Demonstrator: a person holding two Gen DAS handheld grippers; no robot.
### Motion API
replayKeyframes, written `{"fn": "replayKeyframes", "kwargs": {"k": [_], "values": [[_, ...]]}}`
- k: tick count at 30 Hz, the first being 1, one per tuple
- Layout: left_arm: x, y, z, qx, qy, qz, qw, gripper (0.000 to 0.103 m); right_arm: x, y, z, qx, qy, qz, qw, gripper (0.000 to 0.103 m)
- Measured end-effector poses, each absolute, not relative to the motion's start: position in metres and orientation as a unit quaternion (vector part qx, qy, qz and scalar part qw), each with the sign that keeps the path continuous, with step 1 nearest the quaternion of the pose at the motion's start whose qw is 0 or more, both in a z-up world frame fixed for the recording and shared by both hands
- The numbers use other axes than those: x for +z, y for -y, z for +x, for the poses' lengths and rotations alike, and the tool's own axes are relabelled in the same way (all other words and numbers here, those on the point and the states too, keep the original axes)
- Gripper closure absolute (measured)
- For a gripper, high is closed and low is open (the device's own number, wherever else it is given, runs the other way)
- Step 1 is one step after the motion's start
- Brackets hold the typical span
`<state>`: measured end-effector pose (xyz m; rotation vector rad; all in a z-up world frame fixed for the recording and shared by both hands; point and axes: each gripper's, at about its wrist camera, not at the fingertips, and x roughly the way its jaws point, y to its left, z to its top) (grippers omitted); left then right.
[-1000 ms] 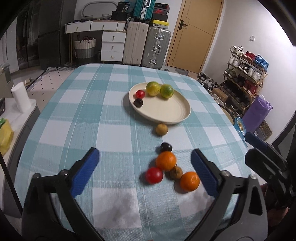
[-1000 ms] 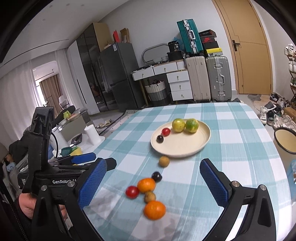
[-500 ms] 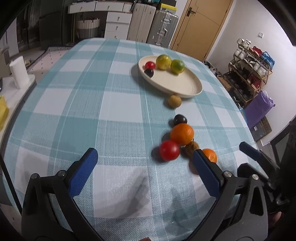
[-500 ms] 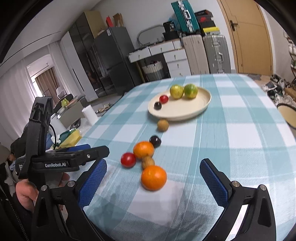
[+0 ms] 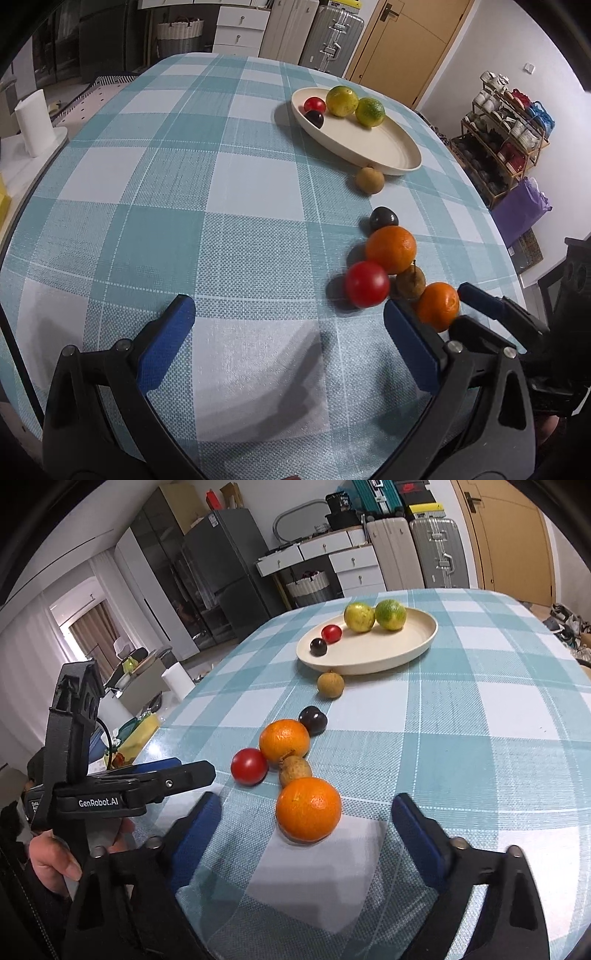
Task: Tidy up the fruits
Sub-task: 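Lower the right tool onto the large orange and close it, then lift the orange with the right tool while the left tool grasps the second orange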
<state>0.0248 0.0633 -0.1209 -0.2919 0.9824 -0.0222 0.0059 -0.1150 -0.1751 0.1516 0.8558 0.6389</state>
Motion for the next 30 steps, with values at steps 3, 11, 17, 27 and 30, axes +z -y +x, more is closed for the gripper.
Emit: {"fn": "replayKeyframes", "kwargs": {"k": [3, 11, 17, 27, 30], "values": [[-0.121, -0.064, 0.027, -0.014, -0.469, -0.142, 0.871, 0.002, -0.179, 0.111, 0.010, 0.307, -0.421, 0.070, 0.851, 0.025], [-0.121, -0.066, 0.032, -0.009, -0.470, -0.134, 0.872, 0.002, -0.187, 0.109, 0.013, 0.313, -0.436, 0.072, 0.841, 0.057], [-0.114, -0.070, 0.035, -0.010, -0.464, -0.138, 0.875, 0.002, -0.186, 0.116, 0.010, 0.314, -0.423, 0.076, 0.847, 0.063], [-0.108, -0.058, 0.054, -0.066, -0.475, -0.158, 0.863, 0.002, -0.176, 0.139, 0.012, 0.314, -0.399, 0.113, 0.854, 0.063], [-0.109, -0.049, 0.063, -0.086, -0.485, -0.164, 0.855, 0.002, -0.171, 0.146, 0.011, 0.314, -0.392, 0.114, 0.857, 0.063]]}}
